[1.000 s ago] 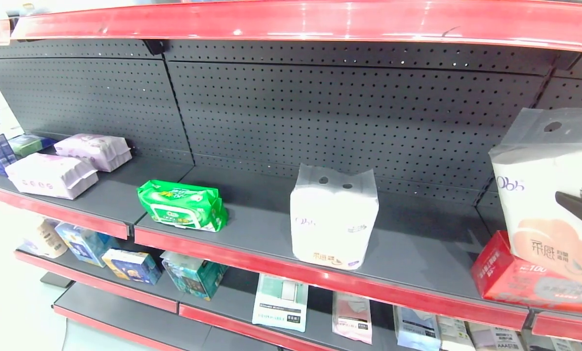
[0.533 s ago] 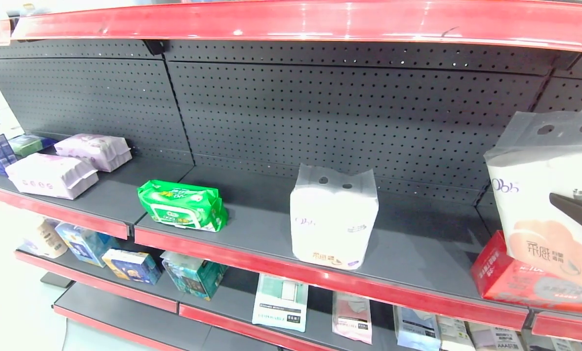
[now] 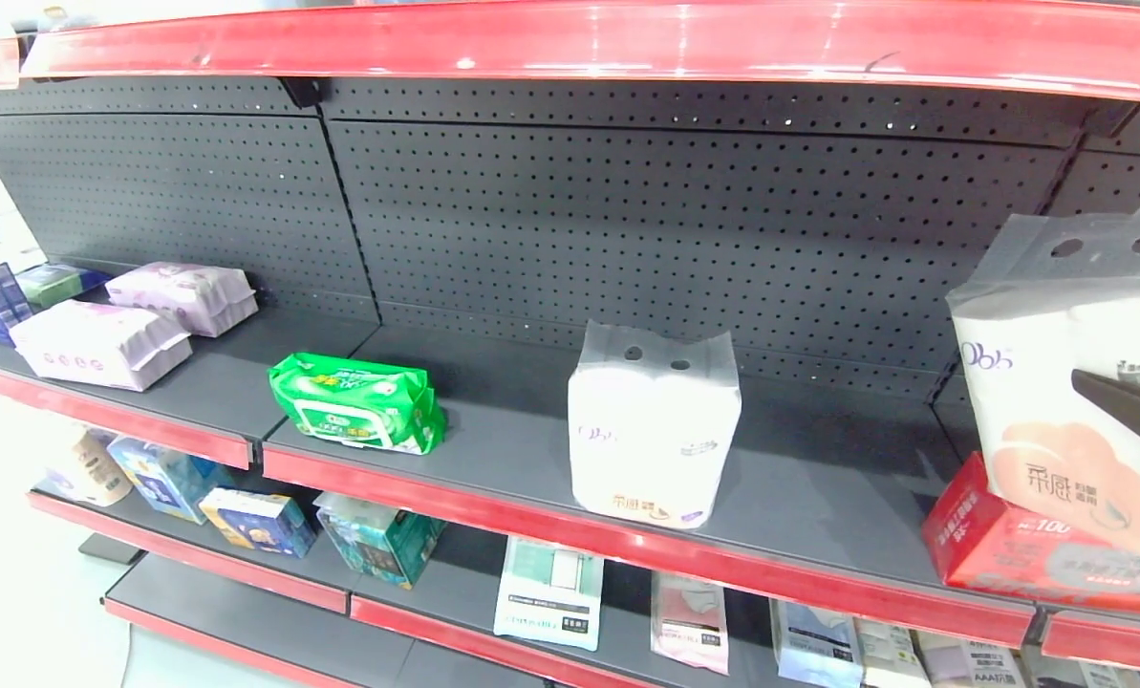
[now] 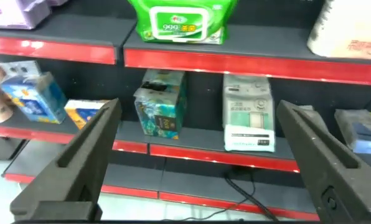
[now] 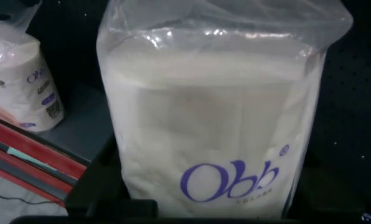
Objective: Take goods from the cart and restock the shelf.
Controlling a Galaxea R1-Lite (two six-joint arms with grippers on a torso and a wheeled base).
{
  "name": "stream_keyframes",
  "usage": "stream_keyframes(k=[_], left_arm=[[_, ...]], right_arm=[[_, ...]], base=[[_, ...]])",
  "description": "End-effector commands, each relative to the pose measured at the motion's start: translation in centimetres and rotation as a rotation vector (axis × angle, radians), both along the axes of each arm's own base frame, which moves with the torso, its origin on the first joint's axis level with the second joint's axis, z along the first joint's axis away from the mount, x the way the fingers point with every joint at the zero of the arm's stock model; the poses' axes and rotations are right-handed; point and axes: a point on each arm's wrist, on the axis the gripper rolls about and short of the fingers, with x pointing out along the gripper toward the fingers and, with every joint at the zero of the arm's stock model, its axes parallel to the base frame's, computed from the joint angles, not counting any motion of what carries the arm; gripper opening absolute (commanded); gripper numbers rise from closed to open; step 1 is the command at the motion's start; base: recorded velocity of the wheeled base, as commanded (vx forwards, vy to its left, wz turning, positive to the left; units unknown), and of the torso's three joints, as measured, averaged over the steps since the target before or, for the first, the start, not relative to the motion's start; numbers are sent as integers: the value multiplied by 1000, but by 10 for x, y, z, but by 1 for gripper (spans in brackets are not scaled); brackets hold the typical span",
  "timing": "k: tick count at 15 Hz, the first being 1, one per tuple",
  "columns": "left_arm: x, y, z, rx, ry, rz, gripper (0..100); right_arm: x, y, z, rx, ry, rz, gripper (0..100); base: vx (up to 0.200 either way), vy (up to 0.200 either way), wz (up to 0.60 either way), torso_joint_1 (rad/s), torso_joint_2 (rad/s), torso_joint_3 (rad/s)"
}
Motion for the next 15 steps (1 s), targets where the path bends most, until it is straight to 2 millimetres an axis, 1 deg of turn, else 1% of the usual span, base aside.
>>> stream_keyframes(k=[1,3,4,5,8,15], left_arm=[[-1,-1,0,2,-14,66,100],[-3,-1,0,3,-32,90,100],[-5,-2,-1,0,-63,138,100],[-6,-2,-1,-3,-72,149,100],[-8,-2,-2,-4,-101,136,100],[-8,-2,-2,-6,-101,136,100]], right_arm=[[7,0,-3,-3,2,2,0],[13,0,-2,-3,-10,2,0],[14,0,-2,-1,-13,2,0],[14,0,-3,-1,-9,2,0],[12,0,-11,-1,14,3,0],[9,-1,-13,16,20,-11,0]], base=[[0,0,0,0,0,0],[0,0,0,0,0,0],[0,0,0,0,0,0],[0,0,0,0,0,0],[0,0,0,0,0,0],[0,0,0,0,0,0]])
